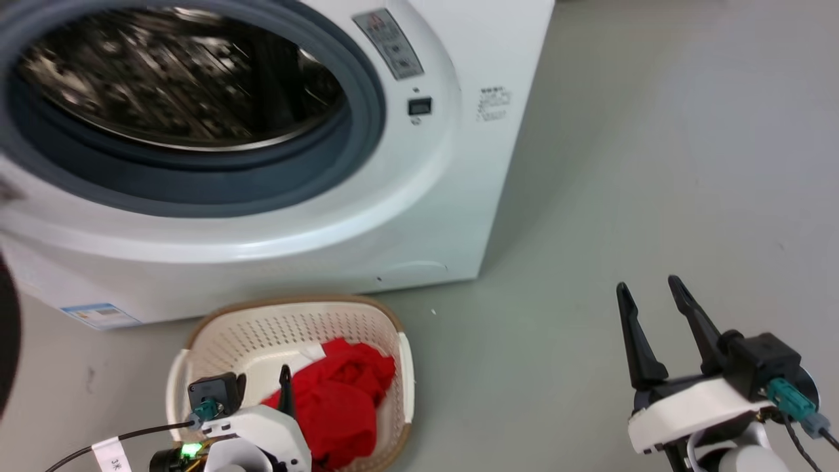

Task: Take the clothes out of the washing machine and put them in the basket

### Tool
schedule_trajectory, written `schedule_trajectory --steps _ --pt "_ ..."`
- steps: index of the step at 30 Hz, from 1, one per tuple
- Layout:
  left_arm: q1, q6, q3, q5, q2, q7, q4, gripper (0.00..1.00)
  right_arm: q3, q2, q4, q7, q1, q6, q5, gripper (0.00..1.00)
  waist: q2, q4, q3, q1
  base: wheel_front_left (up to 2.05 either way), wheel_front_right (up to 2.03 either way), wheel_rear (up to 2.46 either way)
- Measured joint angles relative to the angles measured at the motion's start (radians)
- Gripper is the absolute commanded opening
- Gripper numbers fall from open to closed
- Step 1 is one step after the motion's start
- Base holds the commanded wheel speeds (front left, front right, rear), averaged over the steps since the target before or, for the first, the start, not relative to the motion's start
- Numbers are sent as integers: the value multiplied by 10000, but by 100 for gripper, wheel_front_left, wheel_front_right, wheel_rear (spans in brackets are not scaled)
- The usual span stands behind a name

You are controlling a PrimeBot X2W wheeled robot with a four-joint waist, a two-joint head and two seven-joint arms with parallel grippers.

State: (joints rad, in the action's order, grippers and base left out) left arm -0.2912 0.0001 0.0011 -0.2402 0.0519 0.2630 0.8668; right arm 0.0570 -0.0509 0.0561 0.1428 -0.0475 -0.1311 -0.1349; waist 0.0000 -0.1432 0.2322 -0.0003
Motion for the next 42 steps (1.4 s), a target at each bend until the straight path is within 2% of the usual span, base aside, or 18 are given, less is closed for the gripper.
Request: schedule_trajectory --steps 5,22,27,33,42 --pt "347 121 -359 -38 -6 0 -1430 100 -146 0 -238 -219 405 0 104 100 0 409 -714 0 0 0 0" --pt "1595 537 -1229 1300 44 0 -6625 100 -537 -2 -1143 -821 1421 0 393 100 0 1264 -2317 1 0 0 0" --pt "2090 629 -1294 1513 295 -38 -7394 100 -579 0 -1379 -913 1608 0 401 100 0 1351 -2527 2 0 0 0" --pt "2862 709 -1471 1664 479 -658 -8236 100 -658 0 -1601 -968 1954 0 456 100 0 1436 -2665 3 0 0 0" --pt "3370 803 -1676 1505 403 -949 -8621 100 -696 0 -1756 -1041 2166 0 435 100 0 1515 -2708 3 0 0 0"
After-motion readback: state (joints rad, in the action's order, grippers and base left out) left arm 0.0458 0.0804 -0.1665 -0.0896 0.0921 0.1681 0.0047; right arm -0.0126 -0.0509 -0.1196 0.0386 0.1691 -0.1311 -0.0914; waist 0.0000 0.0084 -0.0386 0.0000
